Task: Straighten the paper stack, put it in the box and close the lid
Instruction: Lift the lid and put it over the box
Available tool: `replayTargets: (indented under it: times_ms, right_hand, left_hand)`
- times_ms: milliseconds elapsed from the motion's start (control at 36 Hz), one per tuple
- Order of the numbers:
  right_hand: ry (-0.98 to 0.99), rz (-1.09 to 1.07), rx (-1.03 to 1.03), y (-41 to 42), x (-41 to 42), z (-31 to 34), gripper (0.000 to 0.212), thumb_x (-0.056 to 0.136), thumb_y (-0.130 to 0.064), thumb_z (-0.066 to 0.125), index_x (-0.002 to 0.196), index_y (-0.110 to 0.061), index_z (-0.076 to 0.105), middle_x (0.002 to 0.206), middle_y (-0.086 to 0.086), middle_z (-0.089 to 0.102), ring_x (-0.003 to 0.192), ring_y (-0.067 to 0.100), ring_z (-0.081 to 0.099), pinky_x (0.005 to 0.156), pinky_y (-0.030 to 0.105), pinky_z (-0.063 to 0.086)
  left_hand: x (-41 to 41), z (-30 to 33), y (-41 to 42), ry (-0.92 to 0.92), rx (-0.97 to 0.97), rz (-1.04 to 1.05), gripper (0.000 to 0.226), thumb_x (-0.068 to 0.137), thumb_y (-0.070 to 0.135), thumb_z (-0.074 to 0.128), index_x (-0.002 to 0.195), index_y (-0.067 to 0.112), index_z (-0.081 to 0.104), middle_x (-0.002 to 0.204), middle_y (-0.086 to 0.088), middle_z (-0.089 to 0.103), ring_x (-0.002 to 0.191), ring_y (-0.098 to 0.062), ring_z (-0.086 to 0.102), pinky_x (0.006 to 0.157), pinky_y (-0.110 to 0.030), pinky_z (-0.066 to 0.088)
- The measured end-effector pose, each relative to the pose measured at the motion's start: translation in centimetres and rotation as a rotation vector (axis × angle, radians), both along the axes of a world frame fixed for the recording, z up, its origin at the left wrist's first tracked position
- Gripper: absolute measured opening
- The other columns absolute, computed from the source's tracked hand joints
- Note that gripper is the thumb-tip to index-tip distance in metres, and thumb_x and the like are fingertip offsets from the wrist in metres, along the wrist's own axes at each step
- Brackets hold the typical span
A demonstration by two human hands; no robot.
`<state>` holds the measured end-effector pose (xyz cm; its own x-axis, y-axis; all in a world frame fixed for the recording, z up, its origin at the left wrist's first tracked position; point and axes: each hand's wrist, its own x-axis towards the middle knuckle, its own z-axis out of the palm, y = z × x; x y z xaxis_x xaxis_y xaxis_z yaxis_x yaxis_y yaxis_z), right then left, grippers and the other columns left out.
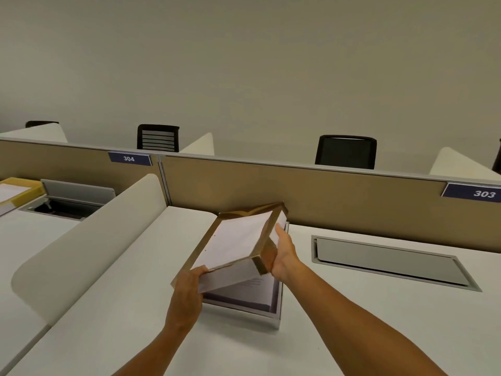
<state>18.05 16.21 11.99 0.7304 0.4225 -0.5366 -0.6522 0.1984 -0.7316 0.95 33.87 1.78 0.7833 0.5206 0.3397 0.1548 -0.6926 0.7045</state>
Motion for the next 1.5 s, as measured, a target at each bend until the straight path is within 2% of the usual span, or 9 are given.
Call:
replayTargets:
  times_ms: [83, 194, 306, 417, 611, 889, 1306, 1417, 1500]
  right_hand:
    - [-0.092, 0.028, -0.288, -0.7, -0.1, -1.4, 0.049, 0.087, -0.046, 0.068, 0.127, -0.023, 0.050, 0.119, 0.009, 0.063, 0.105, 0.030, 0.062, 0.094, 0.045, 0.056]
    - [-0.154, 0.010, -0.416, -1.7, -0.4, -3.4, 0.047, 0.093, -0.029, 0.065, 0.134, -0.016, 0.046, 0.120, 0.012, 0.062, 0.106, 0.030, 0.062, 0.081, 0.039, 0.057]
    - [-0.150, 0.007, -0.418, -2.5, -1.2, -5.0, 0.059, 0.098, -0.022, 0.059, 0.150, -0.018, 0.032, 0.143, 0.014, 0.051, 0.127, 0.036, 0.053, 0.104, 0.050, 0.051]
    - [-0.173, -0.004, -0.420, -2.8, -2.1, -5.9, 0.067, 0.100, -0.021, 0.056, 0.158, -0.023, 0.021, 0.159, 0.010, 0.037, 0.141, 0.037, 0.041, 0.115, 0.052, 0.040]
    - [-0.227, 0.114, -0.677, -3.2, -2.8, -7.0, 0.061, 0.103, -0.022, 0.047, 0.158, -0.024, 0.020, 0.152, 0.014, 0.039, 0.133, 0.034, 0.045, 0.110, 0.046, 0.046]
    - [-0.338, 0.327, -0.862, -2.6, -2.8, -7.1, 0.073, 0.105, -0.020, 0.042, 0.161, -0.023, -0.006, 0.153, 0.015, 0.038, 0.133, 0.028, 0.048, 0.107, 0.035, 0.048]
    - [-0.298, 0.568, -1.008, -2.5, -3.7, -7.1, 0.073, 0.107, -0.031, 0.035, 0.159, -0.015, -0.014, 0.156, 0.014, 0.037, 0.143, 0.027, 0.039, 0.121, 0.042, 0.032]
    - [-0.341, 0.589, -0.986, -2.4, -3.7, -7.4, 0.092, 0.103, -0.027, 0.049, 0.155, -0.028, -0.026, 0.148, 0.013, 0.046, 0.127, 0.024, 0.054, 0.103, 0.040, 0.053]
    - [-0.314, 0.570, -0.958, -3.0, -3.3, -7.5, 0.092, 0.100, -0.040, 0.051, 0.155, -0.034, -0.023, 0.098, 0.004, 0.061, 0.077, 0.014, 0.062, 0.057, 0.028, 0.056]
  left_hand:
    - [0.3, -0.5, -0.1, -0.021, 0.144, -0.041, 0.028, 0.095, 0.015, 0.061, 0.122, 0.020, 0.062, 0.116, -0.004, 0.064, 0.099, -0.020, 0.064, 0.091, -0.039, 0.059]
    - [0.4, -0.9, 1.1, 0.094, 0.338, -0.241, 0.063, 0.072, 0.029, 0.087, 0.127, 0.014, 0.059, 0.123, -0.005, 0.066, 0.110, -0.021, 0.065, 0.094, -0.040, 0.058]
    - [0.8, -0.5, 2.3, 0.204, 0.201, -0.268, 0.086, 0.077, 0.082, 0.046, 0.140, 0.024, 0.048, 0.142, 0.010, 0.052, 0.128, -0.009, 0.052, 0.107, -0.034, 0.044]
    - [2.5, 0.3, 2.7, 0.253, -0.019, -0.093, 0.106, 0.068, 0.096, 0.022, 0.138, 0.023, 0.053, 0.146, -0.001, 0.055, 0.134, -0.025, 0.053, 0.114, -0.045, 0.038]
    - [5.5, 0.1, 3.4, 0.557, -0.034, 0.178, 0.073, 0.091, 0.065, 0.046, 0.145, 0.016, 0.044, 0.159, -0.014, 0.035, 0.148, -0.039, 0.029, 0.118, -0.055, 0.027]
    - [5.8, -0.4, 4.2, 0.550, -0.116, 0.224, 0.033, 0.095, 0.045, 0.056, 0.107, 0.014, 0.059, 0.106, -0.009, 0.068, 0.096, -0.028, 0.070, 0.097, -0.049, 0.055]
    - [6.3, -1.0, 3.8, 0.622, 0.032, 0.246, 0.028, 0.096, 0.035, 0.056, 0.116, 0.016, 0.060, 0.104, -0.001, 0.060, 0.085, -0.018, 0.065, 0.080, -0.030, 0.056]
    - [6.4, -1.6, 4.1, 0.634, 0.049, 0.208, 0.032, 0.098, 0.032, 0.055, 0.126, 0.017, 0.053, 0.105, -0.001, 0.052, 0.087, -0.017, 0.062, 0.081, -0.029, 0.055]
    - [6.6, -2.0, 4.6, 0.654, 0.056, 0.168, 0.036, 0.098, 0.033, 0.053, 0.130, 0.017, 0.050, 0.114, -0.004, 0.056, 0.096, -0.019, 0.063, 0.091, -0.032, 0.056]
